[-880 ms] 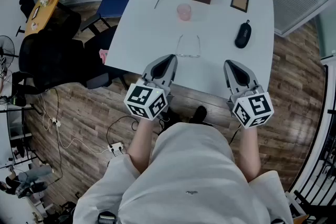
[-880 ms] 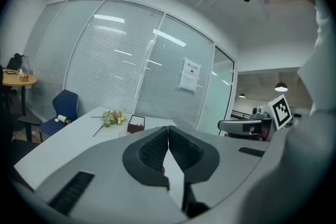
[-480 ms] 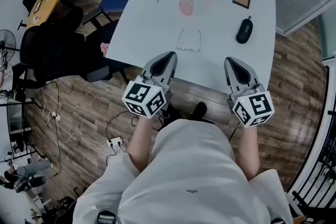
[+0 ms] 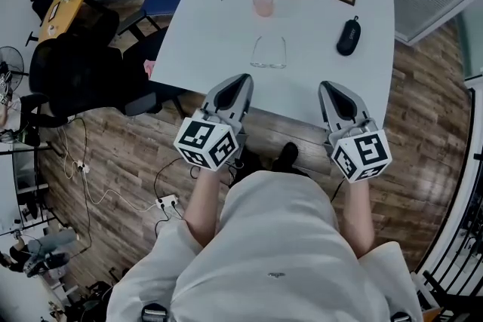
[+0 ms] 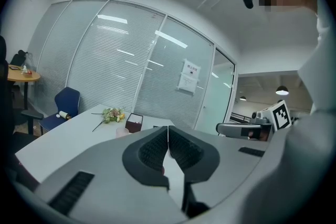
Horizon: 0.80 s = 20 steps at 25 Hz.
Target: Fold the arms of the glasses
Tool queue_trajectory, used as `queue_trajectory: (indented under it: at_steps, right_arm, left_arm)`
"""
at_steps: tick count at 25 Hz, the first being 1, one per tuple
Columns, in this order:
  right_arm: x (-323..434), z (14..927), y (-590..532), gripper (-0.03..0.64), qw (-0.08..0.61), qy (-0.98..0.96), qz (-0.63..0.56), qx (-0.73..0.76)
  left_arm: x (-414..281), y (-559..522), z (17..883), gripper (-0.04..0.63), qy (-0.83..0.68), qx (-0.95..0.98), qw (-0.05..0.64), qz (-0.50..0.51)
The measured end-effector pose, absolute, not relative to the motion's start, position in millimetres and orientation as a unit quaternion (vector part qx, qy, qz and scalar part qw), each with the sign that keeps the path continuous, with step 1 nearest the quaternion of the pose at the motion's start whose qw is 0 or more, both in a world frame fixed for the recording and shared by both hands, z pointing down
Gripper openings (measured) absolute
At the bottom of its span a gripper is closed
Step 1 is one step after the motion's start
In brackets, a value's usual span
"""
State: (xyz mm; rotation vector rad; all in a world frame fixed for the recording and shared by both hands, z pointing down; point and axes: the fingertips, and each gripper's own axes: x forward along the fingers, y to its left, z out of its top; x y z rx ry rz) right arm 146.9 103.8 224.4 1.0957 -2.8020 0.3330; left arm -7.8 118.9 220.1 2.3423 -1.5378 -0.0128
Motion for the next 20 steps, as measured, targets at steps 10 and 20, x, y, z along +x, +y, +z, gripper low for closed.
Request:
queue_trajectory:
  at_steps: [10,20]
  right_arm:
    - [146,239,115,0.006,0.074,-0.932,0.125,0.332]
    - [122,245,103,0.023,0.090,-0.936,0.131,0.313]
  left_arm:
    - [-3,131,232,0.020,-0.561,0.809,0.173,0.002]
    - [-34,124,238,0.021,-0.596,0.785,0.170,-0.001]
